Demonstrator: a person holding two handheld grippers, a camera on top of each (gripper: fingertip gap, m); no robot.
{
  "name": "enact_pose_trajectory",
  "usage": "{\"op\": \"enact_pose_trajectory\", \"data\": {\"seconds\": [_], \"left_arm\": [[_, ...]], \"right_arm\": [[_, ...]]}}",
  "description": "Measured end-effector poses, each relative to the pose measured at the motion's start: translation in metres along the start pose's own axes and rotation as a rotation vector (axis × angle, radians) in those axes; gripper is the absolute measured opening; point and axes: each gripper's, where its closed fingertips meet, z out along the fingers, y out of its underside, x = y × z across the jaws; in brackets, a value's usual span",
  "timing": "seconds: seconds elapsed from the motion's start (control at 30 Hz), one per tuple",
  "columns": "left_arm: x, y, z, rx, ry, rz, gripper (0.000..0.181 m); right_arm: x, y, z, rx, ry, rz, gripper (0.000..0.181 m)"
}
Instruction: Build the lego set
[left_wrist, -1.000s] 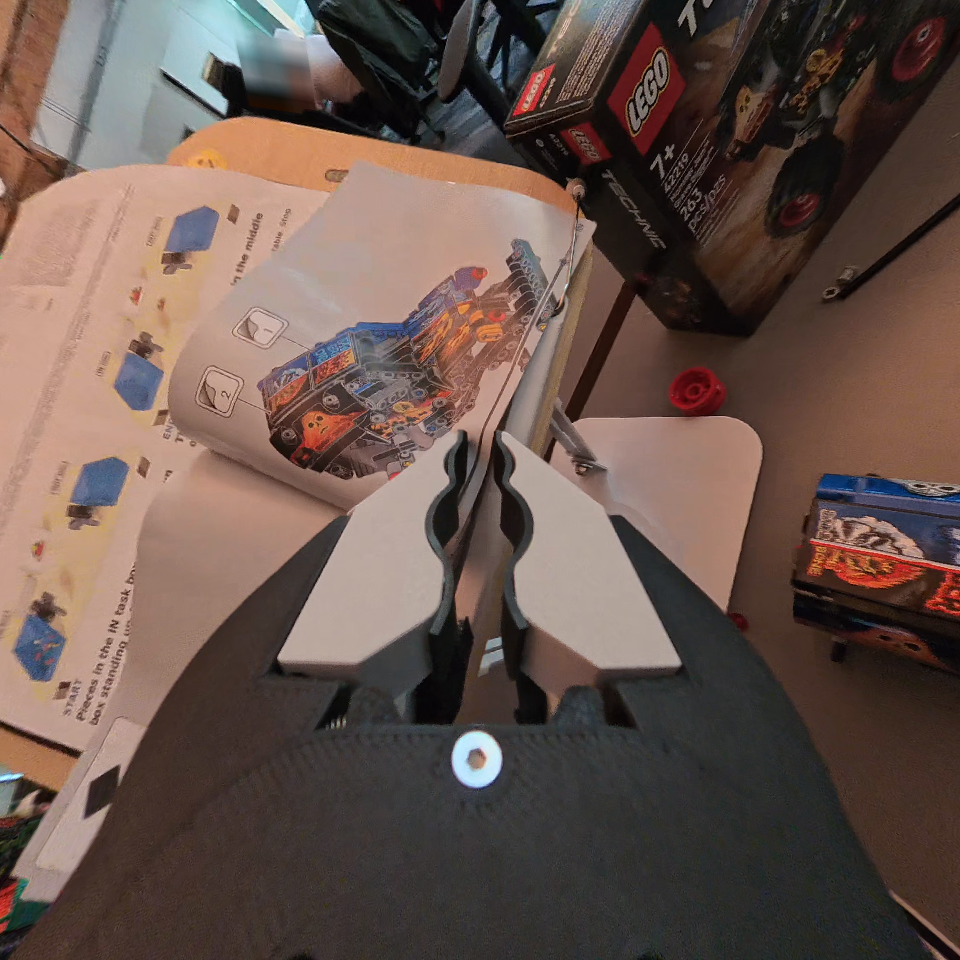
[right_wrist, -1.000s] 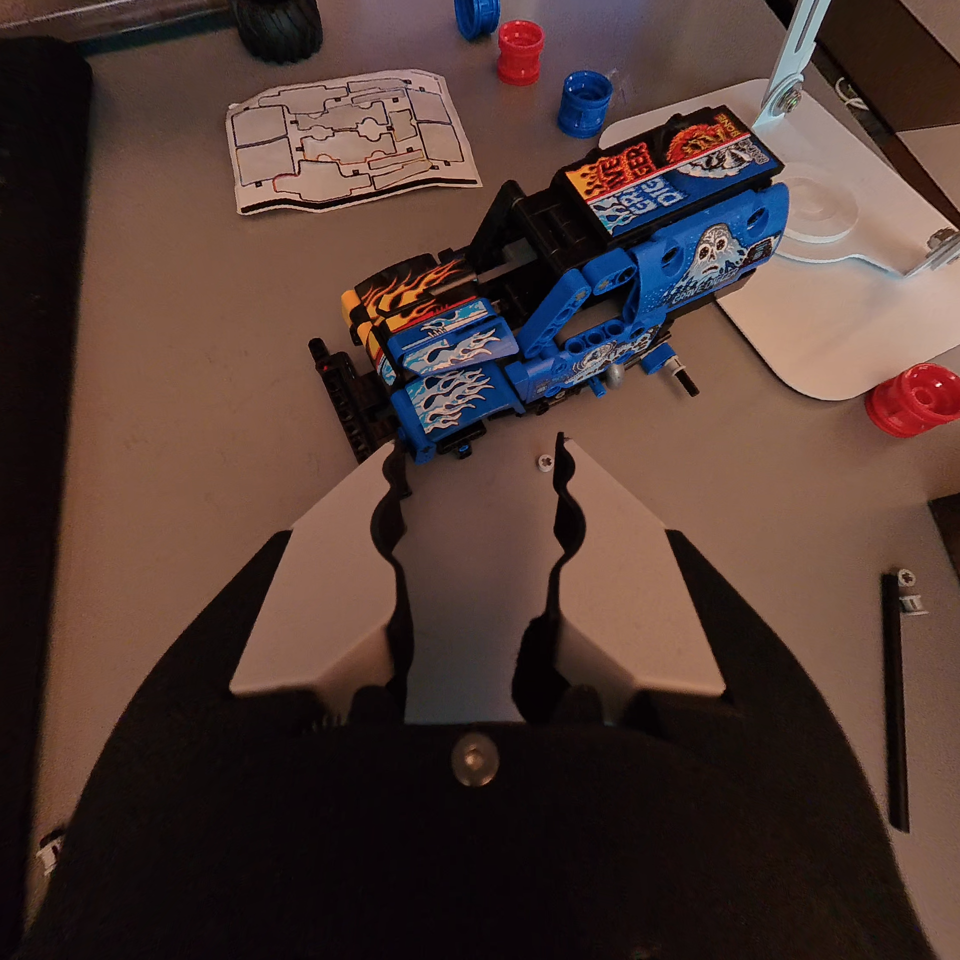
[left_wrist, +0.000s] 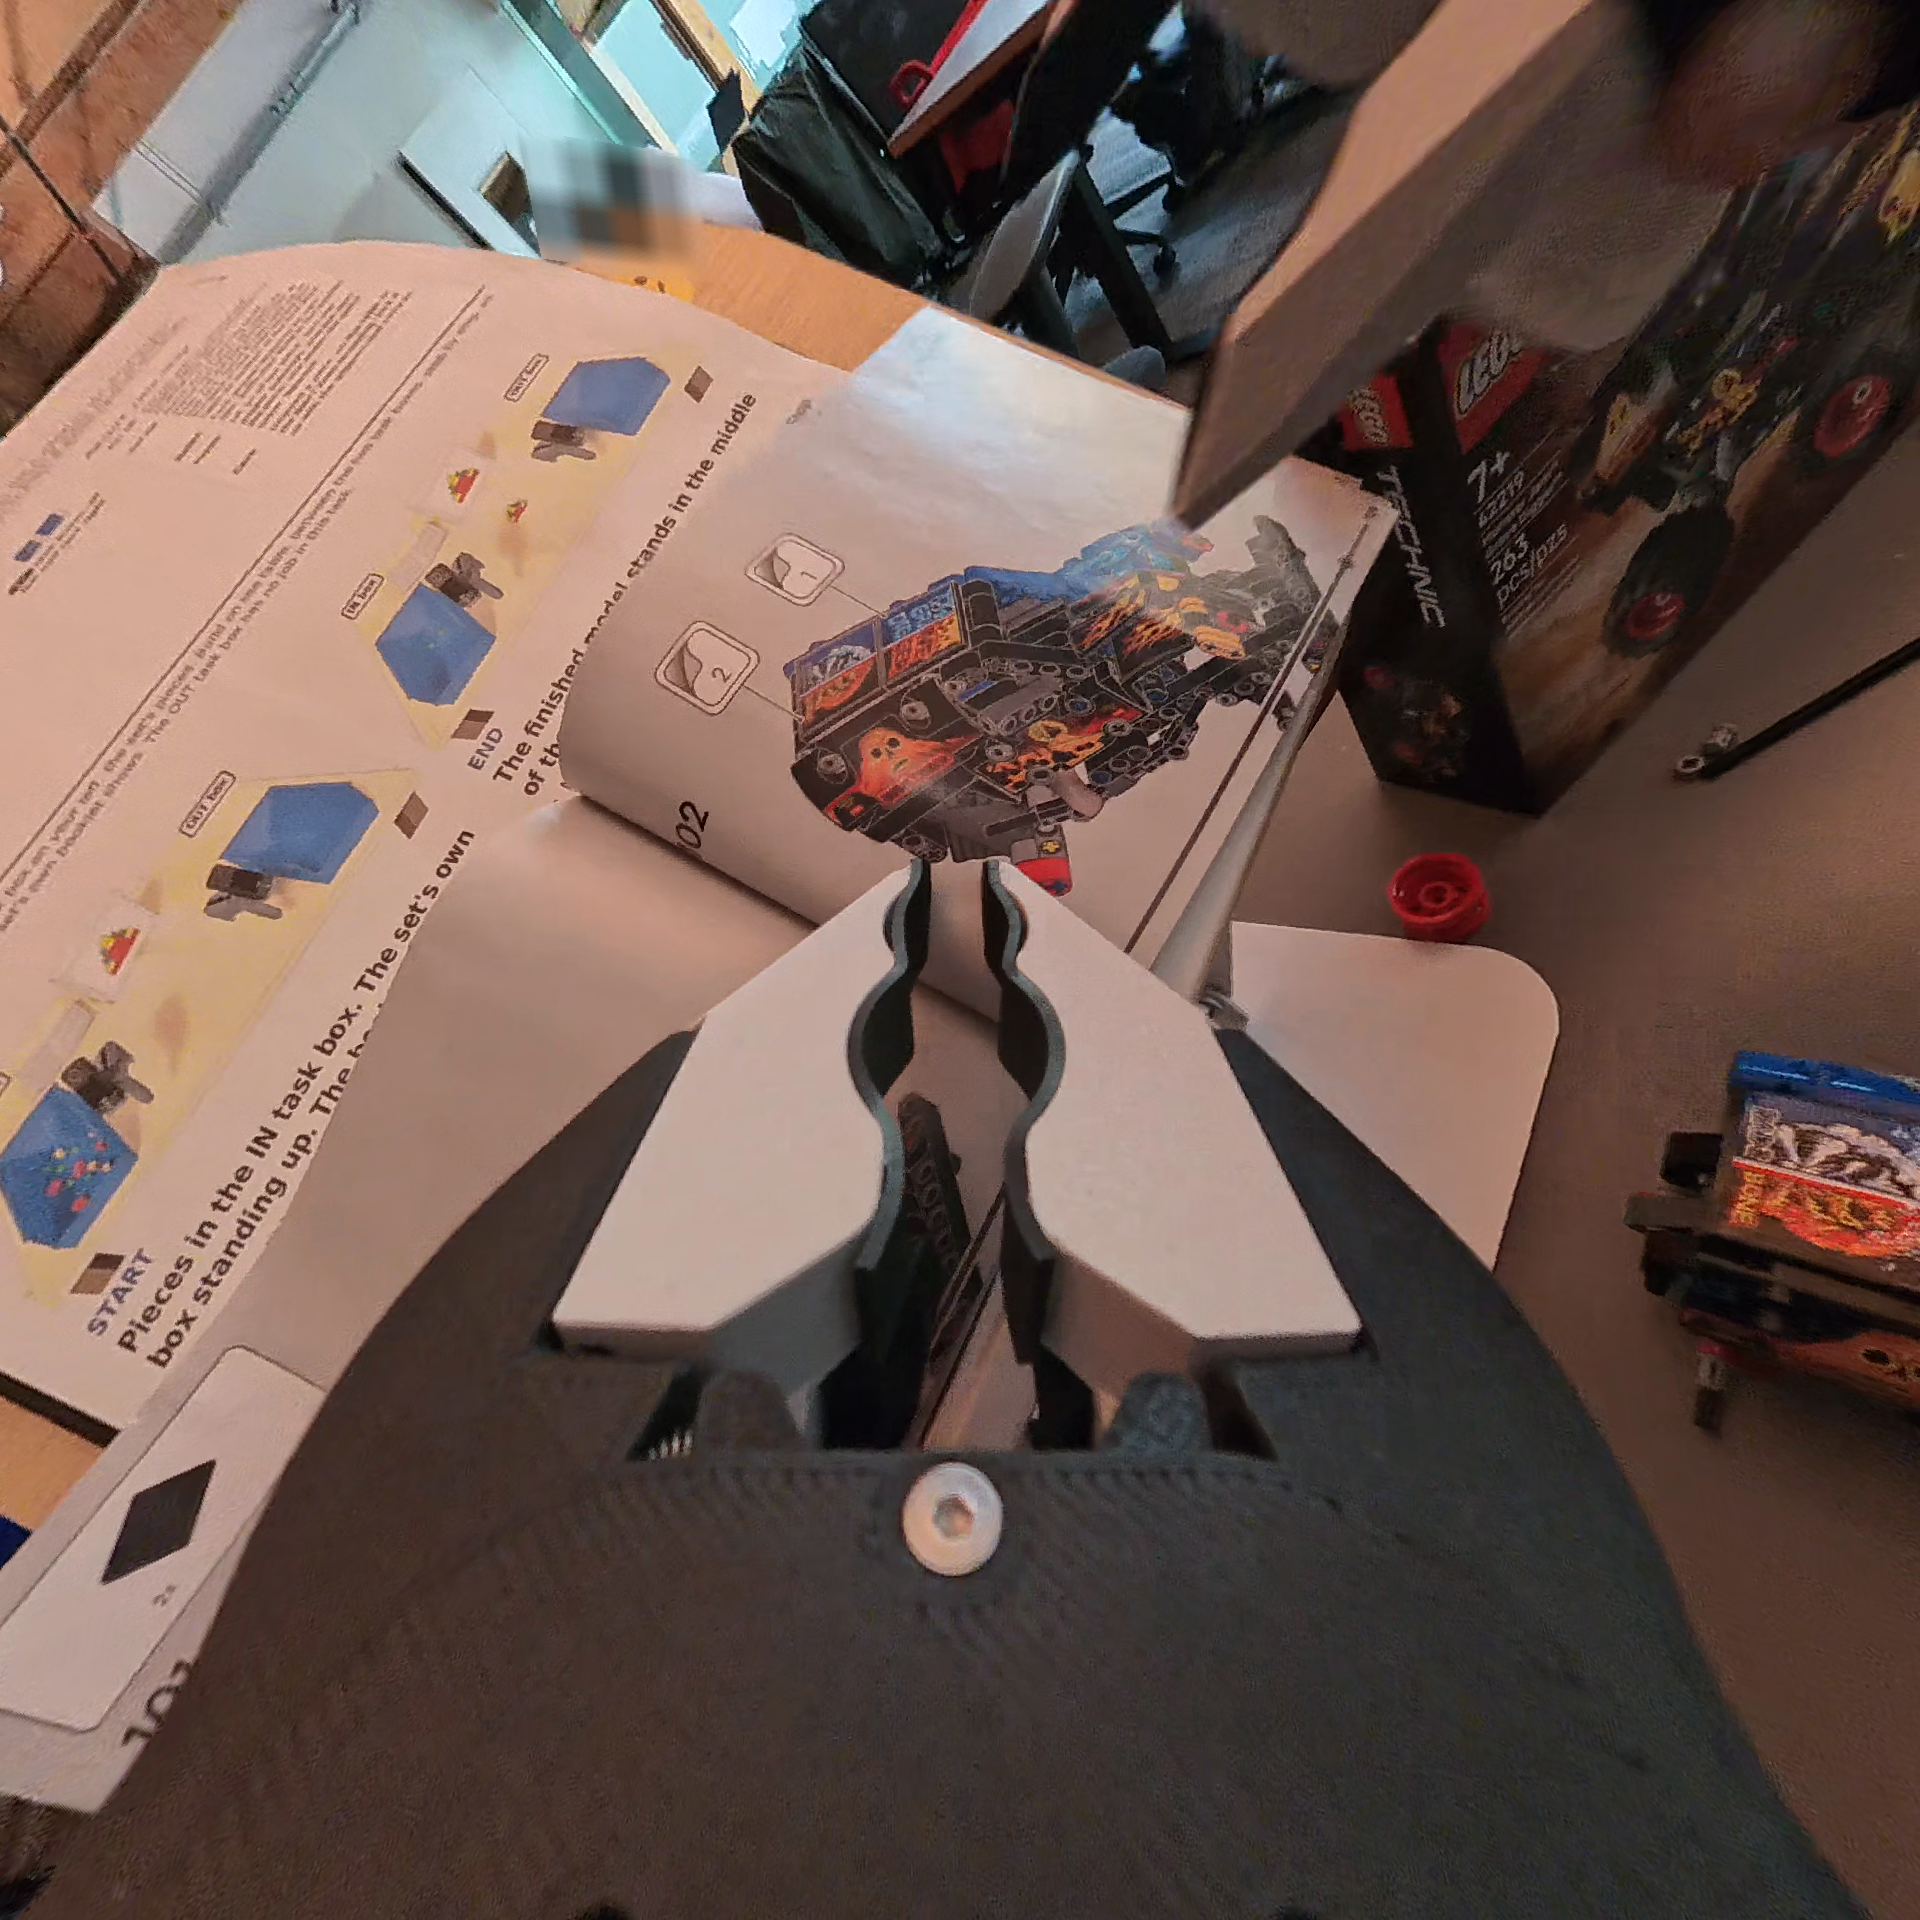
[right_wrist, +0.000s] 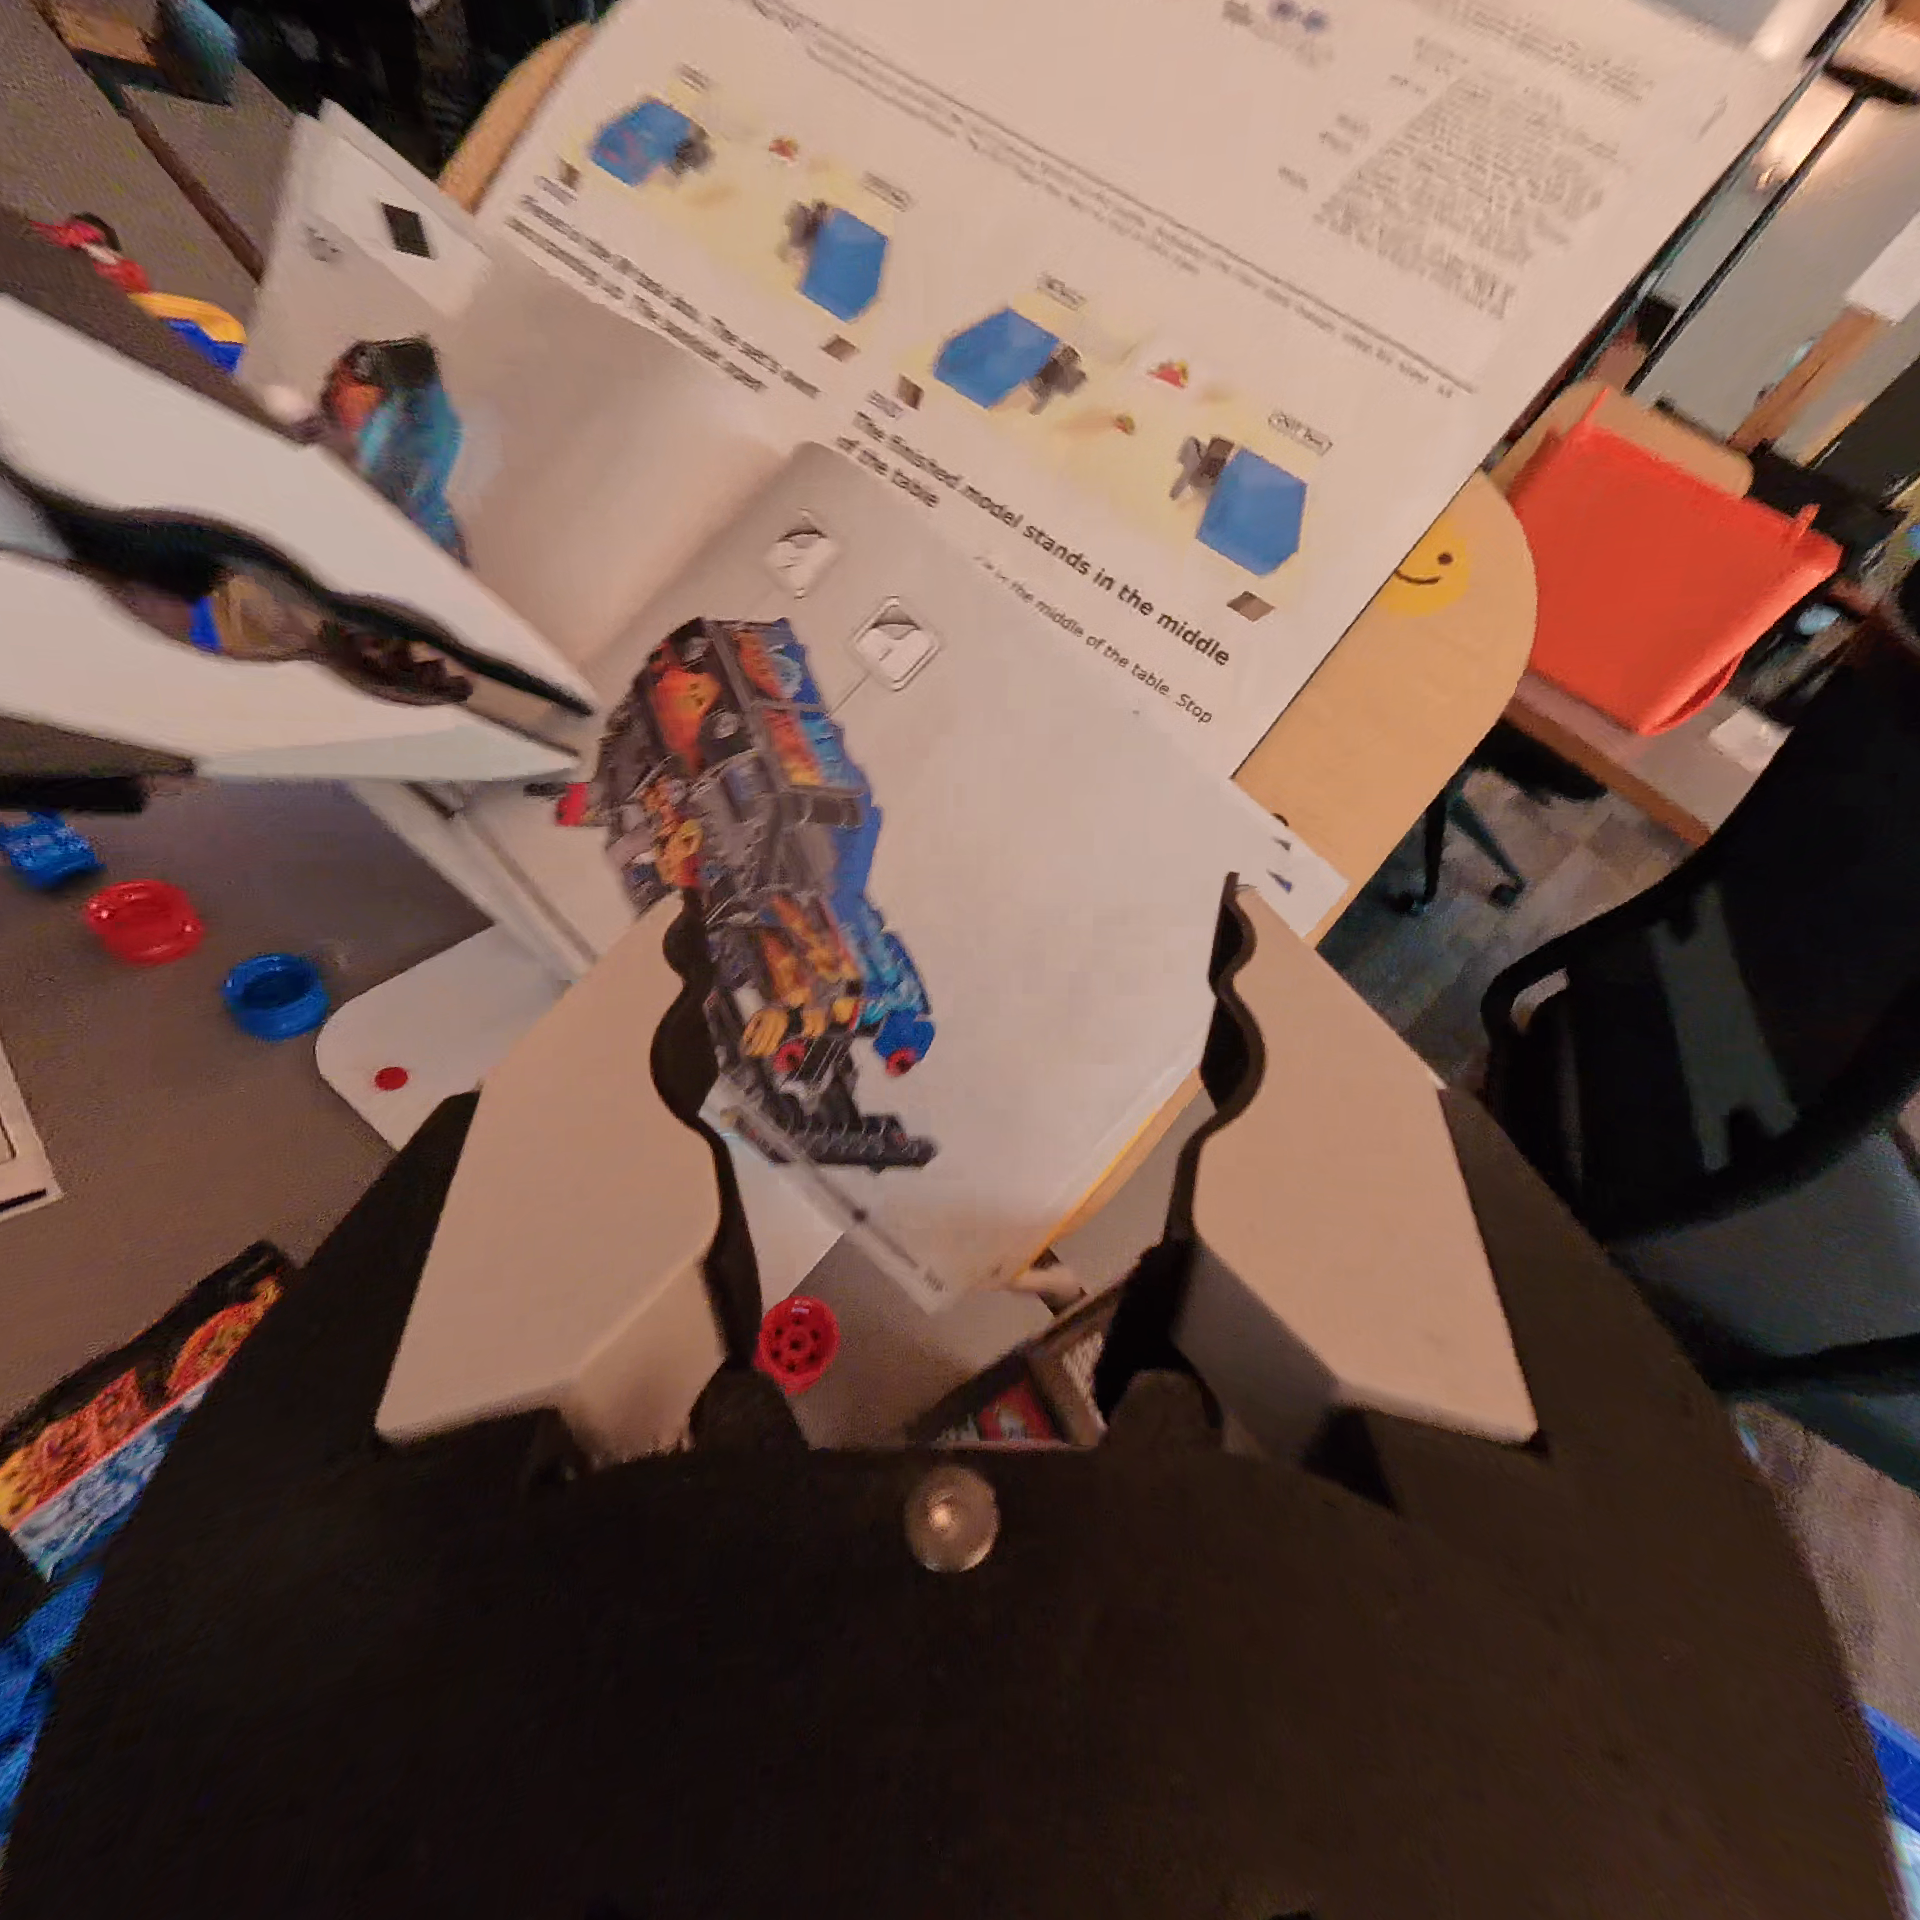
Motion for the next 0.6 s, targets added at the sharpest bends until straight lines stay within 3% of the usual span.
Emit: {"op": "enact_pose_trajectory", "data": {"seconds": [0.17,0.53,0.57,0.6], "left_arm": [[-0.002,0.001,-0.001,0.038,-0.003,-0.023,0.008],[-0.006,0.010,-0.003,0.079,0.006,-0.054,0.010],[-0.006,0.010,-0.004,0.080,0.008,-0.054,0.011],[-0.006,0.011,-0.004,0.082,0.006,-0.053,0.012]], "right_arm": [[0.007,0.015,0.030,-0.100,-0.040,0.057,0.084],[0.006,0.027,0.040,-0.168,0.050,-0.024,0.073],[0.006,0.028,0.040,-0.171,0.059,-0.035,0.069],[0.002,0.028,0.041,-0.169,0.041,-0.049,0.045]]}}
